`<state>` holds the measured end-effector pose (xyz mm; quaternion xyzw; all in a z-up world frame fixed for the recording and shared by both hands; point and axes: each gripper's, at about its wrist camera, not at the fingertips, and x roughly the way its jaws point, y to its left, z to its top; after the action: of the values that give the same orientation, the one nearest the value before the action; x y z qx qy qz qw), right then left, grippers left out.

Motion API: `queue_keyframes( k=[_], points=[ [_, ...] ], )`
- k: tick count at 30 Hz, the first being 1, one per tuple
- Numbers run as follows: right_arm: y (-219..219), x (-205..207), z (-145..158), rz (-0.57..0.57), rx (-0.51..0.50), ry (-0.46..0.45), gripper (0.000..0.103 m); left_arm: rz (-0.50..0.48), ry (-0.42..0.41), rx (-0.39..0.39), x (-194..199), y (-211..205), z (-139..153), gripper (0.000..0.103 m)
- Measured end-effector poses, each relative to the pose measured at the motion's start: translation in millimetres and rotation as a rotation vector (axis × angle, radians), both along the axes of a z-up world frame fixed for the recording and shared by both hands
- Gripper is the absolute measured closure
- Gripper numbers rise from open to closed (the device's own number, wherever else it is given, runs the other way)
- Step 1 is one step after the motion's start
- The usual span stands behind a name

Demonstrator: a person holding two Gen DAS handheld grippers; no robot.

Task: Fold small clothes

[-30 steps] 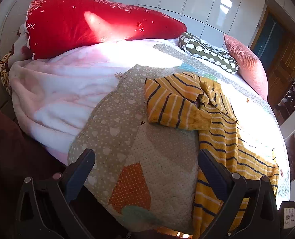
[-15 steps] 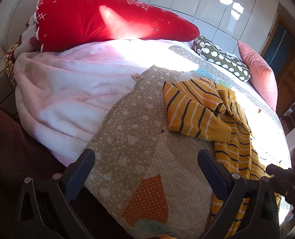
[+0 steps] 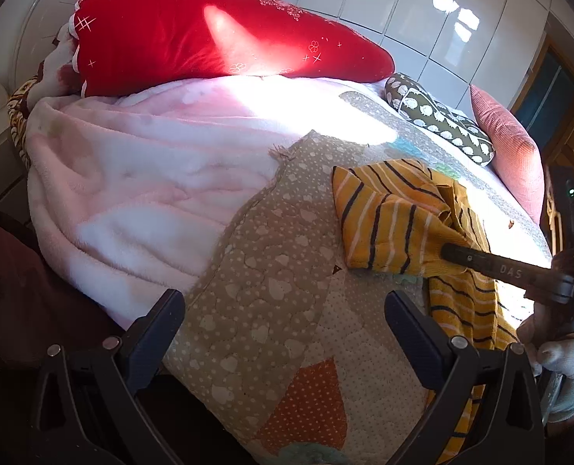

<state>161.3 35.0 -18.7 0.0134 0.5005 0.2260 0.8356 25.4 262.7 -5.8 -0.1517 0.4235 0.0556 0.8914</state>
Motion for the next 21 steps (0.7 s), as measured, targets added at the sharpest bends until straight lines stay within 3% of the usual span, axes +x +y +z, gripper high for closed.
queue_keyframes(
  k=[5, 8, 10, 13, 17, 21],
  points=[
    [-24.6, -10.1, 95.4, -0.022, 0.076, -0.212, 0.095, -0.012, -0.009, -0.005, 6.6, -10.4, 7.3, 0.0],
    [-68.6, -8.9, 142.7, -0.128, 0.104, -0.306, 0.095, -0.036, -0.017, 0.002, 7.8, -21.7, 13.1, 0.0],
    [-112.4, -8.4, 155.7, -0.229, 0.113, -0.317, 0.095, -0.056, -0.026, 0.017, 7.7, -30.1, 17.0, 0.0],
    [-187.2, -10.3, 150.0, -0.404, 0.101, -0.287, 0.095, -0.086, -0.032, 0.03, 9.0, -42.3, 20.5, 0.0],
    [-277.0, -13.8, 112.0, -0.616, 0.011, -0.198, 0.095, -0.114, -0.025, 0.026, 15.4, -57.4, 20.4, 0.0],
    [-325.1, -9.4, 50.9, -0.665, -0.047, -0.029, 0.092, -0.146, -0.016, 0.037, 23.8, -75.4, 21.2, 0.0]
  ],
)
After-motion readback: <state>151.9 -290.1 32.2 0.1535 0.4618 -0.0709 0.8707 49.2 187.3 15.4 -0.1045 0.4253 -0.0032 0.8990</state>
